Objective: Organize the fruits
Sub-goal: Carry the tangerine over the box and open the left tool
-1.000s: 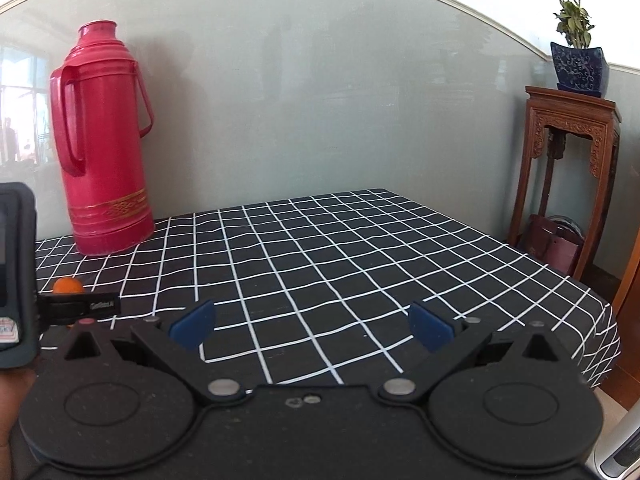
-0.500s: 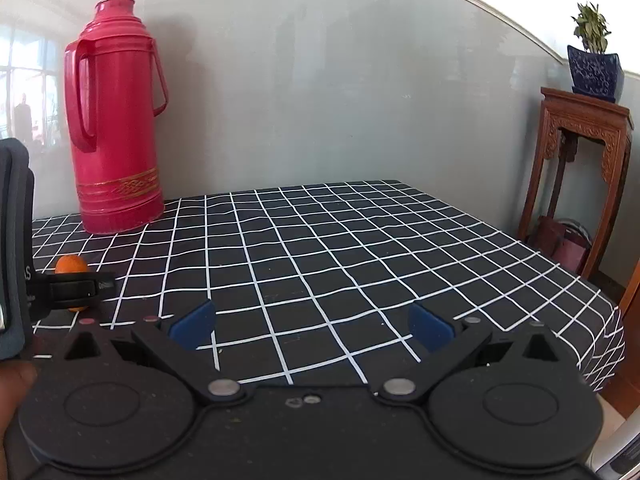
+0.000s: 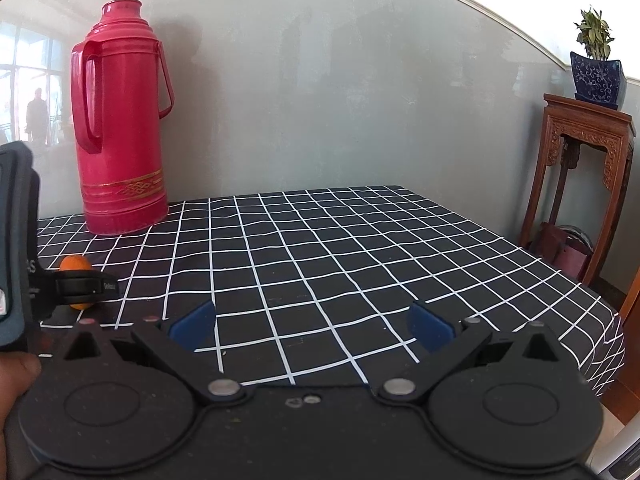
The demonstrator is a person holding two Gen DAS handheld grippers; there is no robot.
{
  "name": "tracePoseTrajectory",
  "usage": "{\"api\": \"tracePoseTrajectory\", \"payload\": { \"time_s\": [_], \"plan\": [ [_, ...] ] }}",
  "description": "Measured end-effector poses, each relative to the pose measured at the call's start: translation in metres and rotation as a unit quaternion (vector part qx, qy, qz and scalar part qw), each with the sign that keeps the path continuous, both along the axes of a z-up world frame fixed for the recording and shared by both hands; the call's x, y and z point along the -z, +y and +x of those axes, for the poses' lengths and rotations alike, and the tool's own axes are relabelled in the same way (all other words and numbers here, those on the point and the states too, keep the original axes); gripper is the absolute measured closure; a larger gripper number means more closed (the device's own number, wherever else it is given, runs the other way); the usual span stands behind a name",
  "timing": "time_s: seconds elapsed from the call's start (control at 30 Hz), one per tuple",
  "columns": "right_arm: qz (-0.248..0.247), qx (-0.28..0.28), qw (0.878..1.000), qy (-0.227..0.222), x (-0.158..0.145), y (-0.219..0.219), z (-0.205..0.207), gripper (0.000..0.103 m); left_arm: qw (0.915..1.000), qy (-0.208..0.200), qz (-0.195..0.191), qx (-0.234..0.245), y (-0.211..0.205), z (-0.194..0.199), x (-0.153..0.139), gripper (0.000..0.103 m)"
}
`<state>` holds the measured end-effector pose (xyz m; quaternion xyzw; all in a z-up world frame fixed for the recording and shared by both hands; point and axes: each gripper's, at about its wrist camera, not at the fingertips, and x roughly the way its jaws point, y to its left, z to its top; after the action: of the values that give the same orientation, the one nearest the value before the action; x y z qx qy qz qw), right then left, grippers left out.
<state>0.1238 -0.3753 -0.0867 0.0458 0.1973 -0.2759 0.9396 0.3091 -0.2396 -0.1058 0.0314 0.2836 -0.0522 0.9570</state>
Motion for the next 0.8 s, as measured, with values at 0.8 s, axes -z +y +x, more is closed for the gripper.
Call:
{"api": "tracePoseTrajectory", "payload": {
  "time_s": [0.8],
  "plan": [
    [0.022,-0.12,0.992,-0.028,-0.01,0.077,0.027,0.006,0.9862,-0.016,0.015,-0.164,0.193,-0.007,-0.037,0.065]
  ]
}}
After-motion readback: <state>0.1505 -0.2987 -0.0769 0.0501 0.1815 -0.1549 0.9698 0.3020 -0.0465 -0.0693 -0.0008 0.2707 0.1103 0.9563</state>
